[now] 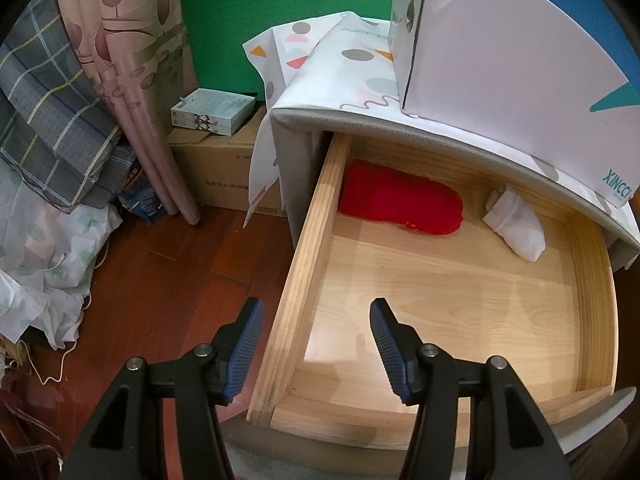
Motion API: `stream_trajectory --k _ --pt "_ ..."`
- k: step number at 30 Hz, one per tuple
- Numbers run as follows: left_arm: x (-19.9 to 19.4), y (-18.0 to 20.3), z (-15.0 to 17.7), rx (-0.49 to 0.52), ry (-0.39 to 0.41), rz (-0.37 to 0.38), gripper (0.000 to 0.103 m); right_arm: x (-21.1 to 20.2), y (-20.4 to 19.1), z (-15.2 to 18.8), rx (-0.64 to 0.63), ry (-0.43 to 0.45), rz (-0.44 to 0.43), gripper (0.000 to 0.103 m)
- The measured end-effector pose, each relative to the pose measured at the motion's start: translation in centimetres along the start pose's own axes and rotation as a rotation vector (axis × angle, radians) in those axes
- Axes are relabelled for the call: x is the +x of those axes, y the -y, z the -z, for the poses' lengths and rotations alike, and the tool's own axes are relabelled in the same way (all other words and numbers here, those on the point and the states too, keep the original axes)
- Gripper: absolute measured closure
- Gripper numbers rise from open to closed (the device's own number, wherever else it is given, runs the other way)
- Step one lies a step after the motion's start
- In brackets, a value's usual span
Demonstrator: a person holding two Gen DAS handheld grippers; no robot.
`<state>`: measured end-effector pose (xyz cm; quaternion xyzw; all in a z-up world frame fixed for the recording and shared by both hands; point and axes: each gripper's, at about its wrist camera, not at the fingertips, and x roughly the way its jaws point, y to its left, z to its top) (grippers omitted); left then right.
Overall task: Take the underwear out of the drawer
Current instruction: 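Open the right gripper to drop the grey underwear into the box, then lower the right gripper past the box into the drawer toward the white sock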
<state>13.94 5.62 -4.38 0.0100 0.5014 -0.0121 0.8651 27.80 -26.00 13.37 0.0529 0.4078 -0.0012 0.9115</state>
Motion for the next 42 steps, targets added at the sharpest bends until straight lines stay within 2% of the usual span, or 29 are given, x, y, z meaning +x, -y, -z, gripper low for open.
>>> stream_trajectory --k 4,8,12,16,22,26,30,36,39,42 --pt "-0.2 -0.1 0.0 -0.004 0.007 0.001 0.047 -2.3 0.1 3.4 0.004 0.037 -0.030 0.033" --pt "-0.5 -0.3 0.0 -0.010 0.017 -0.001 0.047 -2.2 0.1 8.2 -0.012 0.033 -0.037 0.033" --pt "-0.7 -0.6 0.1 -0.025 0.025 0.001 0.047 0.8 0.2 12.4 -0.019 -0.041 -0.037 0.033" --pt "-0.7 -1.0 0.1 -0.034 0.024 0.006 0.047 4.6 0.2 14.7 -0.016 -0.104 -0.036 0.034" --pt "-0.8 -1.1 0.1 -0.039 0.025 0.018 0.047 9.2 0.0 15.5 0.004 -0.128 0.006 0.033" --pt "-0.8 -1.2 0.1 -0.041 0.025 0.026 0.047 11.8 -1.1 15.4 -0.061 -0.168 0.053 0.032" --pt "-0.8 -1.5 0.1 -0.057 0.024 0.040 0.047 13.8 -1.2 15.1 -0.070 -0.205 0.060 0.028" --pt "-0.8 -1.5 0.1 -0.056 0.024 0.051 0.047 15.8 -1.3 14.7 -0.070 -0.225 0.110 0.023" --pt "-0.8 -1.6 0.1 -0.060 0.022 0.057 0.047 16.7 -1.4 14.5 -0.069 -0.255 0.105 0.023" --pt "-0.8 -1.7 0.1 -0.069 0.021 0.063 0.047 17.2 -1.4 14.0 -0.075 -0.256 0.108 0.018"
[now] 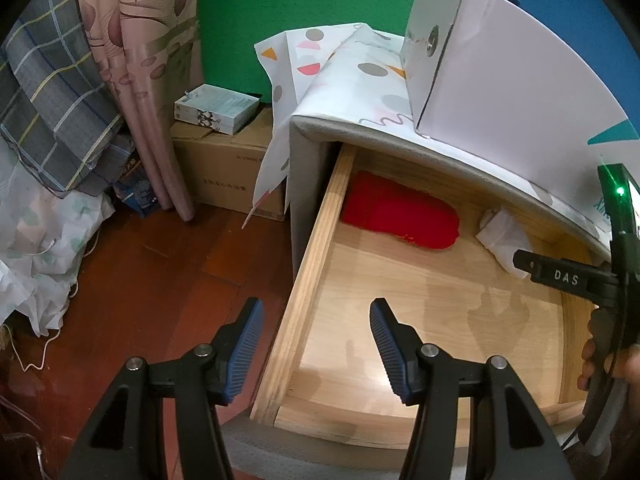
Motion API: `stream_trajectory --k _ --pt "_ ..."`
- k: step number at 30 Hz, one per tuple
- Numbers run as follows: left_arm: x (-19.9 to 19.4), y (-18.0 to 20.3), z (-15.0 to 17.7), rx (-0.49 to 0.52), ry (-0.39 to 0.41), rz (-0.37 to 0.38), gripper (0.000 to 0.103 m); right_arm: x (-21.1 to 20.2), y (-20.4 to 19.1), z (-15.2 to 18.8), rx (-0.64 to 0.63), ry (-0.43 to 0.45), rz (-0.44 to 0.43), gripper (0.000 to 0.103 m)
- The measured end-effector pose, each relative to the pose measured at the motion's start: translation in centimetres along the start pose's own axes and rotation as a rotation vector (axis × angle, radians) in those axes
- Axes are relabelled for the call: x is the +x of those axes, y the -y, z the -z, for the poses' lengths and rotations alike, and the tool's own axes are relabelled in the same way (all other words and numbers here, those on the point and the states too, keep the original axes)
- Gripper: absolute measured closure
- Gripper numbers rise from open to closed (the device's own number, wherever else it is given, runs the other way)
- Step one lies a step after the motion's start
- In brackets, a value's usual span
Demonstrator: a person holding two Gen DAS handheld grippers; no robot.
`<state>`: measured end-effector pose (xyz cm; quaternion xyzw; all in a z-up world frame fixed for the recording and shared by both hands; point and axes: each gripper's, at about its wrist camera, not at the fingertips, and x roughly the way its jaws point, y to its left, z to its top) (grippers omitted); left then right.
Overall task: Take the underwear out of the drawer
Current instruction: 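Lower the right gripper past the box into the drawer toward the white sock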
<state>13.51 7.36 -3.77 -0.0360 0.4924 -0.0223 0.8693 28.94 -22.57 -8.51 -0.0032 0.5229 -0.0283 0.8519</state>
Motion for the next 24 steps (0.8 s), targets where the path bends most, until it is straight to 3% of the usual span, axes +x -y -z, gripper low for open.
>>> stream_trajectory --k 15,24 --pt "0.1 -0.1 0.0 -0.007 -0.008 0.008 0.047 1.0 0.5 -0.7 0.039 0.104 0.068 0.012" --pt "0.1 -0.2 0.0 -0.005 -0.012 0.007 0.047 2.1 0.5 -1.0 0.057 0.140 -0.016 0.009"
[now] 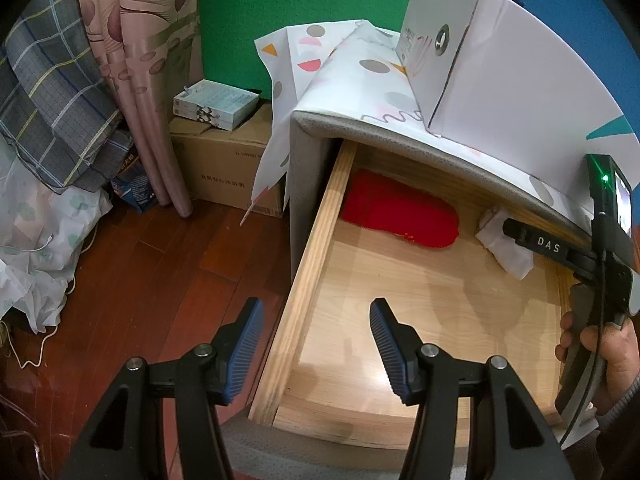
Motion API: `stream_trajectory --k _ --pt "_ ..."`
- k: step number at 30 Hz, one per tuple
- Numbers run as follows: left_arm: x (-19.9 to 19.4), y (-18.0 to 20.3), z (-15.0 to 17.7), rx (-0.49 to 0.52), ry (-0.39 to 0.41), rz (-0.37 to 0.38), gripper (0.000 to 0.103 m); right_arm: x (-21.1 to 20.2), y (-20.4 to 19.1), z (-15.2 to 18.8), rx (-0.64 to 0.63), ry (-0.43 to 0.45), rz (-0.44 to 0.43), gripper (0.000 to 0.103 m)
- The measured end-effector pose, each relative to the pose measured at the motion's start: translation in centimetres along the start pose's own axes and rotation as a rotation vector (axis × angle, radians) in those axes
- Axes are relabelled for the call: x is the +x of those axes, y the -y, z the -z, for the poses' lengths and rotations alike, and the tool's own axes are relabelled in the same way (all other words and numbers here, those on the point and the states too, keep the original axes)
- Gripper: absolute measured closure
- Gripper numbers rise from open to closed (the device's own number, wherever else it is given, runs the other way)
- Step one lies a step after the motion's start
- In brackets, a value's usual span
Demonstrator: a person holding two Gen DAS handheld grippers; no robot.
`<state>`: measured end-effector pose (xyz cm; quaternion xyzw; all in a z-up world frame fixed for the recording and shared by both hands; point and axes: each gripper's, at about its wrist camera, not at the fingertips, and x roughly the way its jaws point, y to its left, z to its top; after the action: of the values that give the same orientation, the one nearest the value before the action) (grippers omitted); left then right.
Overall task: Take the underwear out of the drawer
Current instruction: 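Lower the right gripper past the box into the drawer toward the white sock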
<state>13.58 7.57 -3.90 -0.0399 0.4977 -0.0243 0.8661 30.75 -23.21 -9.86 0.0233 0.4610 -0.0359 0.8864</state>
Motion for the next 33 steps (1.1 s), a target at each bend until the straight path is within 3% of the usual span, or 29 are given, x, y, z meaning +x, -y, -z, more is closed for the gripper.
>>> stream_trajectory --k 10,16,21,22,23,24,33 --pt "0.0 -0.1 0.0 -0.007 -0.004 0.006 0.047 1.2 -0.3 2.0 -0.032 0.064 0.034 0.005" --pt "0.1 -0.2 -0.1 -0.012 -0.005 0.008 0.047 2.1 -0.5 2.2 -0.047 0.055 0.024 0.006" --pt "0.1 -0.2 -0.1 -0.013 -0.004 0.008 0.047 2.1 0.0 2.6 -0.051 0.029 0.016 0.020" --pt "0.1 -0.2 -0.1 -0.014 -0.003 0.008 0.047 2.1 0.0 2.6 -0.054 0.028 0.020 0.026" --pt "0.1 -0.2 -0.1 -0.013 -0.003 0.008 0.047 2.1 -0.1 2.7 -0.058 0.024 0.026 0.040" --pt "0.2 -0.2 -0.1 -0.014 -0.004 0.007 0.047 2.1 0.0 2.7 -0.058 0.014 0.012 0.044" --pt "0.1 -0.3 0.0 -0.014 0.001 0.011 0.047 2.1 -0.1 3.4 -0.091 -0.062 -0.005 0.056"
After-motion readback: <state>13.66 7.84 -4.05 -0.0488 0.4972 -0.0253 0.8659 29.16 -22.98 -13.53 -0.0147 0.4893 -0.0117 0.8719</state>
